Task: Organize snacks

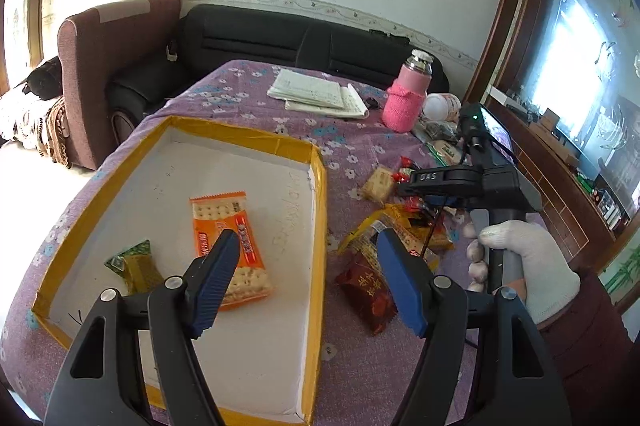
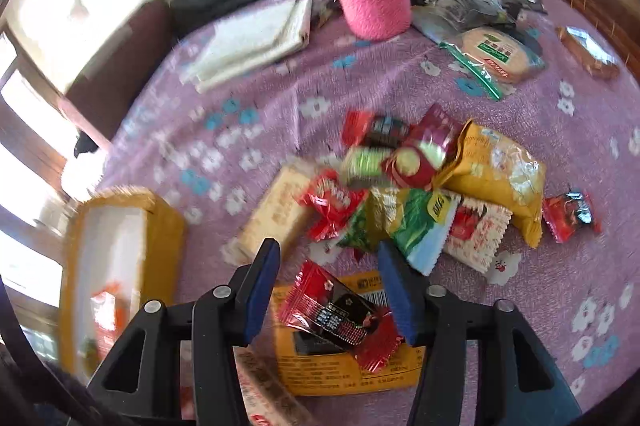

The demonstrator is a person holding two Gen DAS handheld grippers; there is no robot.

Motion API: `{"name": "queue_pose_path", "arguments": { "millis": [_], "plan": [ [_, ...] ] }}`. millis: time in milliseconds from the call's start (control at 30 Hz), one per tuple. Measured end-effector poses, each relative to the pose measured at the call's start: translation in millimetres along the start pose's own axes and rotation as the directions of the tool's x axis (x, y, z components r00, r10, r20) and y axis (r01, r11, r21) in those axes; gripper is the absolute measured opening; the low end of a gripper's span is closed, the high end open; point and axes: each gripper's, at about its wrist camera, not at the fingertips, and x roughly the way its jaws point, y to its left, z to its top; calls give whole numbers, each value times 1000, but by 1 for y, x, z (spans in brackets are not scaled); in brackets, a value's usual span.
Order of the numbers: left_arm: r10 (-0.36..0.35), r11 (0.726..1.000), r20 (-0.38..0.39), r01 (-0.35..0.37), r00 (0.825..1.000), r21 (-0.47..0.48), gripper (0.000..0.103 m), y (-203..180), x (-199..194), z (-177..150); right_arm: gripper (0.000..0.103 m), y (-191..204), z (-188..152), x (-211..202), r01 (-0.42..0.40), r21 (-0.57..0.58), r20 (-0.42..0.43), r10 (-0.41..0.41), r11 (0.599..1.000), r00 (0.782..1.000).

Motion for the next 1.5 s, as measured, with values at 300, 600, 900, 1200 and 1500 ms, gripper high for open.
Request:
{"name": "queue_pose_path", "arguments": {
  "millis": [300,600,900,1200,1500],
  "plan": [
    [-34,997,-62,39,997,74,71,-25,14,6,9,-45,-53,-34,-6,-82,-43,3,997,999],
    [-108,989,-198,126,974,79,70,-66,66,34,38,-118,-99,-82,-189,80,71,184,979,980],
    [-36,988,-331,82,943,129,70,-96,171,76,40,-73,-114,-79,-273,1,116,271,962,955],
    [136,926,-318,-7,938,376,70,-124,229,70,29,-46,-115,-67,-144,-88,151,156,986,976],
    [57,938,-403,90,914,335,41,-114,249,57,1,-79,-110,-66,-252,7,150,248,968,957]
  ]
}}
